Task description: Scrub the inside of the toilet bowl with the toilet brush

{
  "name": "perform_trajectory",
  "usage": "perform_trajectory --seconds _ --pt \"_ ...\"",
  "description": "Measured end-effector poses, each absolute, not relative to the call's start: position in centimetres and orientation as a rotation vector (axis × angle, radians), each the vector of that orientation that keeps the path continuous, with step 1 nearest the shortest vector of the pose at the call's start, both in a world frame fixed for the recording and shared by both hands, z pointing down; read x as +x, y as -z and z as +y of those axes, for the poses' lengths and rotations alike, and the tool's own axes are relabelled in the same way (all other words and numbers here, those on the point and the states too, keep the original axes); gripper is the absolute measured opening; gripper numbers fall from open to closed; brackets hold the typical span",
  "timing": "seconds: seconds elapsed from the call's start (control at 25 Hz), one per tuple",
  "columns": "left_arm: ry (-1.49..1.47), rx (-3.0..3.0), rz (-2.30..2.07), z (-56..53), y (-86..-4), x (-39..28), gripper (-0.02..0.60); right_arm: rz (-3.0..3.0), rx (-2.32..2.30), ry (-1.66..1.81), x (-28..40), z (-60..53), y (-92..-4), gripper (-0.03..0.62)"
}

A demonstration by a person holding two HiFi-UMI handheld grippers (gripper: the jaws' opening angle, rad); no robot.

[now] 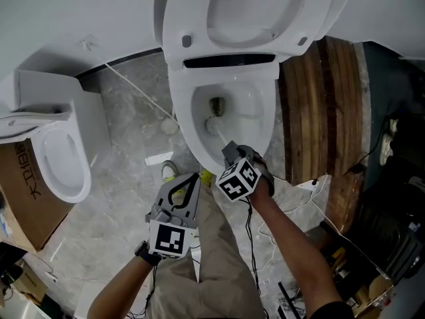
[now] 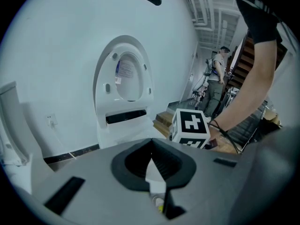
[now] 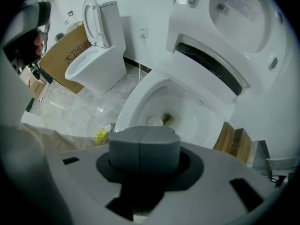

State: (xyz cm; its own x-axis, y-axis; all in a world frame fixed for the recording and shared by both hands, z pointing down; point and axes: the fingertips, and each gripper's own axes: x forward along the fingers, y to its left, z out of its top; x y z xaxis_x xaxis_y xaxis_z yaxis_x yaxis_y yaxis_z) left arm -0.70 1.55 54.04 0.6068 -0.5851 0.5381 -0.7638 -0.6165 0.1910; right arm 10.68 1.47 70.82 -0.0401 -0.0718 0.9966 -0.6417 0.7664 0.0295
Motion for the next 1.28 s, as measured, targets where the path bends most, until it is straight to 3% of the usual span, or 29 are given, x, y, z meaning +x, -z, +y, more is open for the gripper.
perform_trajectory --seconds 0.72,1.28 --pt "-0.583 2.375 -1.181 0.5 -54.8 -3.8 0.011 -1.674 0.661 -0.404 8.5 -7.4 -70.5 0.153" --pt "-0.579 2.375 -1.172 0.7 -54.6 -2.2 0.011 -1.576 0.769 -0.395 15.4 -10.9 -70.6 0.150"
